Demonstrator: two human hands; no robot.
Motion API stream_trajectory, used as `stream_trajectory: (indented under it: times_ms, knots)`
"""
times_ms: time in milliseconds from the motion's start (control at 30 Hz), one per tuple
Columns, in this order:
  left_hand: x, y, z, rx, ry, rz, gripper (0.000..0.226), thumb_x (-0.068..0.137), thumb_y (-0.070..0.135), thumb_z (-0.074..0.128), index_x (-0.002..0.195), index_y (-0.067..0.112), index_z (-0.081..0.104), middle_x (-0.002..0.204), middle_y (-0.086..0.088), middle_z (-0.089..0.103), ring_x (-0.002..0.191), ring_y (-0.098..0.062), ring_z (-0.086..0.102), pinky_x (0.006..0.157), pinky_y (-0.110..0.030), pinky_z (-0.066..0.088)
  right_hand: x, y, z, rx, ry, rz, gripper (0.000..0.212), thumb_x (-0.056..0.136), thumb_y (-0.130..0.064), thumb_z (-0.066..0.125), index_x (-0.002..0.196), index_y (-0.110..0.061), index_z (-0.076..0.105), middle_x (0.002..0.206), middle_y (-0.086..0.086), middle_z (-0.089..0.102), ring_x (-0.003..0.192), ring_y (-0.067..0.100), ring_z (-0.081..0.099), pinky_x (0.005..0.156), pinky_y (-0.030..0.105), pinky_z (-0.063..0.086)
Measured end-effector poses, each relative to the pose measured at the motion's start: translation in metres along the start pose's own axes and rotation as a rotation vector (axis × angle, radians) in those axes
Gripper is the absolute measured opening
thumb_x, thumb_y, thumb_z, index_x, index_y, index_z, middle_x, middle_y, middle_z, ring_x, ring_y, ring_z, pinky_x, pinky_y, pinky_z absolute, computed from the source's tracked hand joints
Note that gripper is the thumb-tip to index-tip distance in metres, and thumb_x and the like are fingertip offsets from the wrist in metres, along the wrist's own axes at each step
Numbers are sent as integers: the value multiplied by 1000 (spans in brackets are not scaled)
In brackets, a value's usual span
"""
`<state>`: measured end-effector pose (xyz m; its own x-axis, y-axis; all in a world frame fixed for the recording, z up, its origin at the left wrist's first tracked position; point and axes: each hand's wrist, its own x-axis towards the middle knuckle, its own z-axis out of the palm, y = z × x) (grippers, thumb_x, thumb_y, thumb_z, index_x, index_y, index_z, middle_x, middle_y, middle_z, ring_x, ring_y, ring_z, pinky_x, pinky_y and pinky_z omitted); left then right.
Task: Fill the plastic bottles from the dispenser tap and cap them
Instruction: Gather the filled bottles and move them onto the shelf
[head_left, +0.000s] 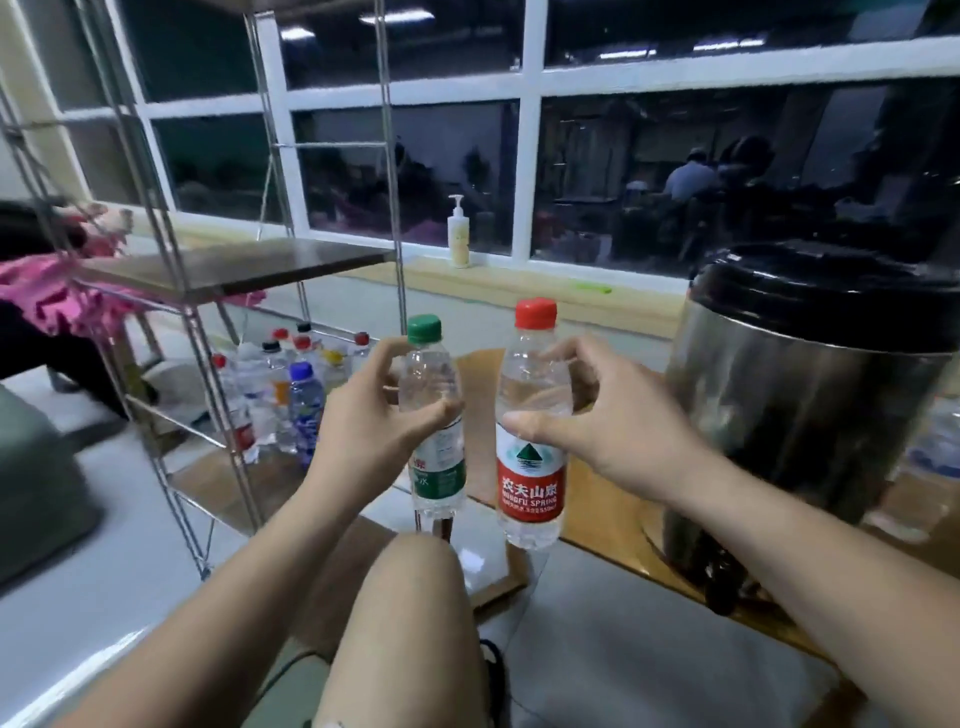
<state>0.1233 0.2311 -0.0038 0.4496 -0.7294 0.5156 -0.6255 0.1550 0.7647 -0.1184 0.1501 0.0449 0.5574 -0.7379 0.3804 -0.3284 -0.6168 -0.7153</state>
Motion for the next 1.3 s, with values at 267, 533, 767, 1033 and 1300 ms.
stream_trajectory:
  times_ms: [267, 533, 767, 1033, 1300]
  knots:
    - [40, -137, -28, 163, 218, -156, 76, 86, 47, 89, 150, 37, 50, 143, 9, 69, 127, -19, 67, 97, -47, 61, 84, 8, 144, 110, -141, 34, 56, 76, -51, 95, 118, -41, 60, 114, -19, 74, 100, 1, 71, 85, 33, 61]
    - [80, -240, -33, 211, 390, -369, 71, 94, 30, 82, 153, 35, 43, 140, -3, 70, 122, -29, 67, 88, -40, 52, 146, 40, 270, 197, -185, 69, 53, 81, -38, 94, 121, -38, 58, 112, -15, 74, 100, 6, 71, 91, 37, 60]
    - [108, -309, -29, 291, 562, -481, 67, 94, 23, 81, 150, 35, 46, 140, 1, 68, 124, -27, 66, 101, -54, 57, 186, 62, 347, 210, -214, 91, 63, 83, -35, 93, 133, -30, 55, 125, -5, 74, 112, 22, 70, 90, 40, 57]
    - [140, -348, -38, 267, 782, -508, 70, 97, 13, 79, 159, 23, 47, 142, -4, 64, 131, -24, 59, 99, -18, 38, 216, 80, 405, 231, -228, 81, 75, 91, -33, 87, 152, -38, 44, 150, -6, 62, 137, 22, 60, 111, 44, 52]
    - [116, -368, -22, 66, 814, -466, 60, 94, 18, 84, 142, 42, 59, 134, 10, 72, 122, -7, 70, 100, -29, 60, 239, 94, 428, 261, -310, 31, 81, 91, -43, 84, 158, -35, 39, 156, -11, 54, 142, 14, 55, 111, 44, 52]
